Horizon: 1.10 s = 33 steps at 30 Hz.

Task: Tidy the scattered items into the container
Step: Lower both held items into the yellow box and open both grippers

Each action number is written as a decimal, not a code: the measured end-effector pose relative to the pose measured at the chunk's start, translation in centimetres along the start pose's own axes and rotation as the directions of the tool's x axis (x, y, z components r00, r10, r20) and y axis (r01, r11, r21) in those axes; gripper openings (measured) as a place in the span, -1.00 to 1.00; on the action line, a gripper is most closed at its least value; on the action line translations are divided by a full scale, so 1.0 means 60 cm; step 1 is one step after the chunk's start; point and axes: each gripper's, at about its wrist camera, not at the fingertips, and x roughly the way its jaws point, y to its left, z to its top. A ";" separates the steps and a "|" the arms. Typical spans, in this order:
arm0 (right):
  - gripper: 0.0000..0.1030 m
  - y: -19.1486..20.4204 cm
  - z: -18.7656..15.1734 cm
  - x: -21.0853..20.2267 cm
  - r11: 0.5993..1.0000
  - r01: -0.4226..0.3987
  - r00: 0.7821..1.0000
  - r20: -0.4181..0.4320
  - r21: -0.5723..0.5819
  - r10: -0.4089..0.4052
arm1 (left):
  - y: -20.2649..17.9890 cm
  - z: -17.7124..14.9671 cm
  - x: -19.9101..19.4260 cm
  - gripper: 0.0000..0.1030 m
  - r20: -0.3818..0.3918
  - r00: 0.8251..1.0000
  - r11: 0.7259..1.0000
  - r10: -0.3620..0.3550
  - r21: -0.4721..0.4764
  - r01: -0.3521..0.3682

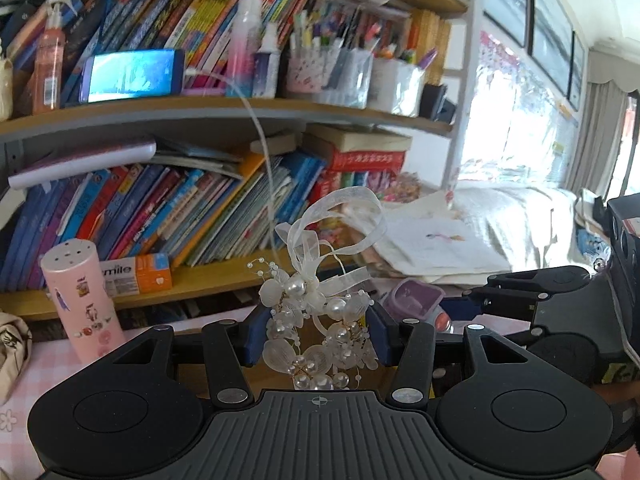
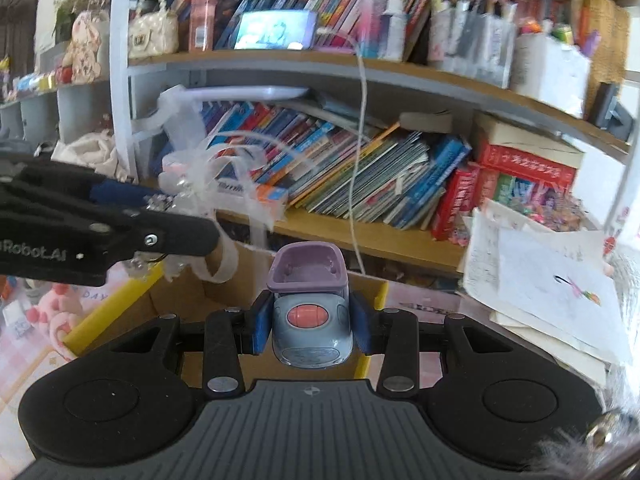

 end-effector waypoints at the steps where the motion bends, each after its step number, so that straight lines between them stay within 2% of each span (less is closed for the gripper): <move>1: -0.26 0.000 0.000 0.012 1.000 -0.009 1.000 -0.013 -0.009 0.009 | 0.004 -0.003 0.011 -0.03 -0.016 1.000 1.000 0.008 -0.003 -0.008; 5: -0.26 -0.002 0.001 0.052 0.998 -0.063 0.996 -0.057 -0.015 0.062 | 0.015 -0.015 0.050 -0.03 -0.080 0.996 0.999 0.037 0.007 -0.037; 11: -0.26 0.004 -0.002 0.107 0.988 -0.114 0.986 -0.136 -0.105 0.100 | 0.026 -0.031 0.098 -0.03 -0.156 0.986 0.998 0.065 0.035 -0.061; 15: -0.26 0.013 -0.010 0.142 0.972 -0.145 0.974 -0.199 -0.184 0.108 | 0.028 -0.043 0.121 -0.03 -0.205 0.976 0.996 0.079 0.056 -0.069; 21: -0.25 0.025 -0.025 0.176 0.947 -0.208 0.951 -0.276 -0.244 0.137 | 0.033 -0.058 0.145 -0.02 -0.261 0.961 0.994 0.096 0.079 -0.078; 27: -0.25 0.031 -0.042 0.209 0.928 -0.234 0.923 -0.366 -0.290 0.118 | 0.028 -0.075 0.164 -0.01 -0.310 0.944 0.990 0.112 0.113 -0.081; 33: -0.25 0.034 -0.049 0.217 0.924 -0.247 0.907 -0.406 -0.290 0.115 | 0.030 -0.077 0.170 0.02 -0.331 0.937 0.991 0.115 0.103 -0.085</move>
